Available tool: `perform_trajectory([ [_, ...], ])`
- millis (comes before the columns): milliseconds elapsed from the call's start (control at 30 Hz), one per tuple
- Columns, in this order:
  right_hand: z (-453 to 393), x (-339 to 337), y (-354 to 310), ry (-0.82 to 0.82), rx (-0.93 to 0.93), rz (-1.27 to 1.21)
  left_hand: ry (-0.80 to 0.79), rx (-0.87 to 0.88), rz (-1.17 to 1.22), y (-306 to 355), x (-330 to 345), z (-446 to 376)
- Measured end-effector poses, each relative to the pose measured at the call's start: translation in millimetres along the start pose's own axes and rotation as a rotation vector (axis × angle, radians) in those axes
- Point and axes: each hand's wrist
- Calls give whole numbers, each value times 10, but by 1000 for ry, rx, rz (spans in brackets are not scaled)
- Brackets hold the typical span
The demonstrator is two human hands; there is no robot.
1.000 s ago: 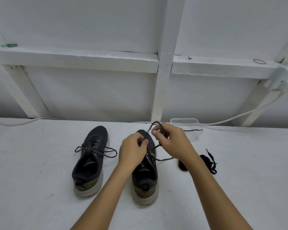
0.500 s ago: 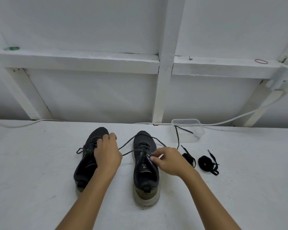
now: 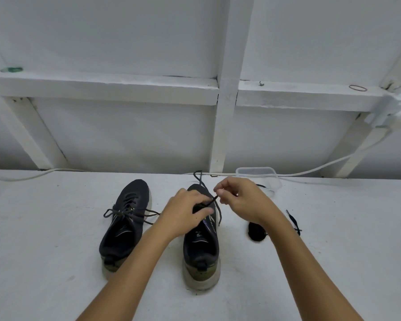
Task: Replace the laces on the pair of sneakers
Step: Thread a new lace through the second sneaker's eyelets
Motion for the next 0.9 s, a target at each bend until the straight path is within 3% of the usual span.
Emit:
perform_trajectory([
  [67, -25, -103, 18, -26, 18, 107, 109, -41, 43, -4, 21, -24],
  [167, -16, -244, 131, -47, 87, 335, 363, -262, 223, -124, 15, 12],
  [233, 22, -296, 178, -30, 101, 323, 424, -332, 202, -215, 20, 69],
  [300, 41, -286, 141, -24, 65, 286, 372, -211, 127, -200, 31, 104],
  [400, 7, -187, -2, -26, -15, 264, 291, 102, 110, 48, -6, 50],
  [500, -57, -132, -113, 2, -64, 268, 298, 181, 86, 205, -46, -28],
  [567, -78, -166, -114, 9, -46, 312, 387, 110, 87, 145, -98, -32],
  [733, -19, -261, 28, 0, 31, 347, 575, -254, 91, -199, -303, 101],
  [800, -12, -210, -4, 8, 4, 329, 507, -149, 2, -130, -295, 127],
  [900, -58, -110, -141, 24, -58, 319, 349, 173, -60, 125, -200, 78],
])
Point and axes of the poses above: each hand's wrist, its own z-axis away from the middle knuckle, its own x-axis out of the palm, y = z × x, and after that the axes turned 11 degrees about z, right-handed
